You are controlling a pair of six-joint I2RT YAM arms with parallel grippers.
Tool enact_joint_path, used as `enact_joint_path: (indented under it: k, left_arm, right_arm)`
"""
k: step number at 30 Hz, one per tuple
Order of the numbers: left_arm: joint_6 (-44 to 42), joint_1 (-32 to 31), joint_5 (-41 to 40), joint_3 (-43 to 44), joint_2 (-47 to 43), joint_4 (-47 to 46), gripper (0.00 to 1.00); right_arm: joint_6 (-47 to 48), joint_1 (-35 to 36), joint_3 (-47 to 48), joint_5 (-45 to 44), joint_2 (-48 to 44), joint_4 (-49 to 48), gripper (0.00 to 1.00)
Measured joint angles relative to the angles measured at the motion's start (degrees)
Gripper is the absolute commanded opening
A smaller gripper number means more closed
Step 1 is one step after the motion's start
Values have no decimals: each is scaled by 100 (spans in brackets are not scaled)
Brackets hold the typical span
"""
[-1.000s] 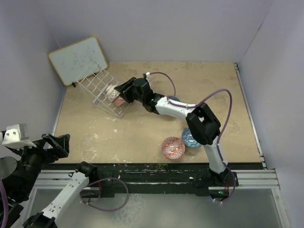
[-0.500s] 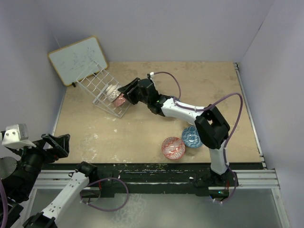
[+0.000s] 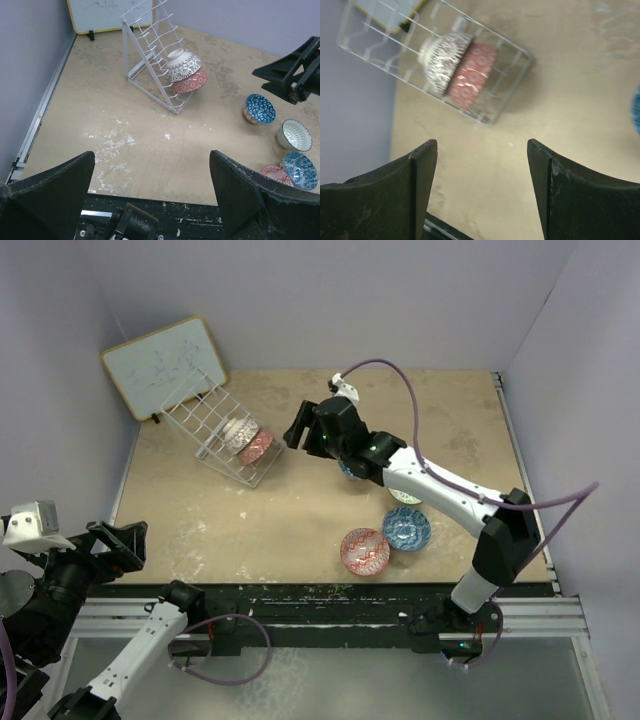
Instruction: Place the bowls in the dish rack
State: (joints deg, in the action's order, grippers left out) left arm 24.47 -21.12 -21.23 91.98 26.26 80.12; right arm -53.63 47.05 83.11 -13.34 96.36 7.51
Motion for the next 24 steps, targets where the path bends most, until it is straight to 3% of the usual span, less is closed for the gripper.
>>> enact_joint_path:
  k: [2,4,12,19,24]
  left_arm:
    - [-2,0,-2,0,0,-17,99]
    - [-4,0,-2,0,0,-37,99]
    - [-4,0,4,-2,2,-144,99]
    - [-2,0,103,-94,2,-258,99]
    - [0,0,111,-92,2,-243,99]
  right_arm:
    - [426,-13,-44,-153,-264,487,84]
    - [778,-20,-186,-291,-566,1014,99]
    - [1106,197,-1252,-507,-1582,2730,100]
    - [483,1801,-1504,-560,-1598,3630,85]
    - [256,2124,-1978,-494,-1307,3635,67]
